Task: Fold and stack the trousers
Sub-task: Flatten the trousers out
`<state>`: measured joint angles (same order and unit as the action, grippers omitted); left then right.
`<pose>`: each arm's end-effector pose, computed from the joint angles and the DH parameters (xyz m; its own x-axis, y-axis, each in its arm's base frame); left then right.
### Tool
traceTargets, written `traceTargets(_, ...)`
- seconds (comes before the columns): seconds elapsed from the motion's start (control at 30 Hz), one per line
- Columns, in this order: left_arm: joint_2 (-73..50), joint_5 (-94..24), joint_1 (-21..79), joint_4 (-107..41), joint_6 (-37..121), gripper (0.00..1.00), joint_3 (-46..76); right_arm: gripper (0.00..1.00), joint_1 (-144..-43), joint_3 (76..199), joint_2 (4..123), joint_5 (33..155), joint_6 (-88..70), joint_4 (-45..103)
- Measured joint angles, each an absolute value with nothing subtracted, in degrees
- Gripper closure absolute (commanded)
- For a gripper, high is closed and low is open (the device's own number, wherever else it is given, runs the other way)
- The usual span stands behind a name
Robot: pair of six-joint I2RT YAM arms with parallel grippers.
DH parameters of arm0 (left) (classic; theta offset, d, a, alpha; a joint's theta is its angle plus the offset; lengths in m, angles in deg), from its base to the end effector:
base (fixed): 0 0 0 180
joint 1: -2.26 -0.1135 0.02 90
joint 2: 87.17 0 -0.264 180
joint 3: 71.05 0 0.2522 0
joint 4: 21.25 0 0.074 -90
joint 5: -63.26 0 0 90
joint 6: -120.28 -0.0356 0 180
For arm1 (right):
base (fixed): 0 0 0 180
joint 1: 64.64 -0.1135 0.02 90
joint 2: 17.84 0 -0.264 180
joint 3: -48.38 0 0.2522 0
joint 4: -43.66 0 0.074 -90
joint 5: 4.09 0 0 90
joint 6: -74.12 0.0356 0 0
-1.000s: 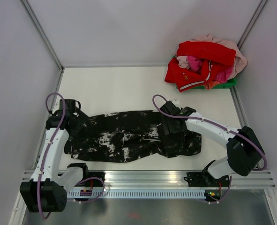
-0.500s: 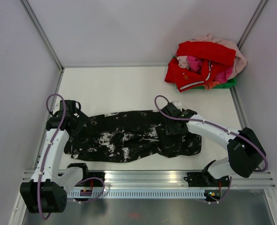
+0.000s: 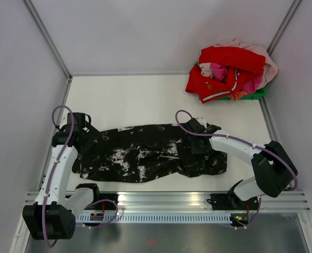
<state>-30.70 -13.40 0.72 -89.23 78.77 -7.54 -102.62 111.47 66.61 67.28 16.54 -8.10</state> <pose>0.1770 0.0130 0.2695 -0.4756 -0.7417 -0.4729 -0.7459 0.6250 -0.2301 0.2124 0.1514 0.1813 -0.9101 -0.0660 -0.4090 -0.0262 0.9944 -0.1024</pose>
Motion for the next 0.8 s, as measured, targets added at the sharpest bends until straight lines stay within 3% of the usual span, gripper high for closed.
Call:
traceTargets(0.1, -30.7, -13.4, 0.7, -89.2, 78.7, 0.0, -7.5, 1.0, -102.1, 111.3, 66.6, 68.7, 17.1, -7.1)
traceTargets(0.37, -30.5, -13.9, -0.9, -88.9, 77.8, 0.0, -7.5, 1.0, -97.5, 120.0, 64.4, 66.4, 15.4, -11.0)
traceTargets(0.57, -25.0, -16.4, -8.6, -87.4, 75.6, 0.02, -7.4, 1.0, -78.9, 129.5, 57.3, 63.6, 12.0, -6.3)
traceTargets(0.8, -23.7, -16.3, -10.7, -86.3, 73.8, 0.01, -3.0, 1.0, -61.0, 137.1, 61.7, 56.4, 6.5, -2.9)
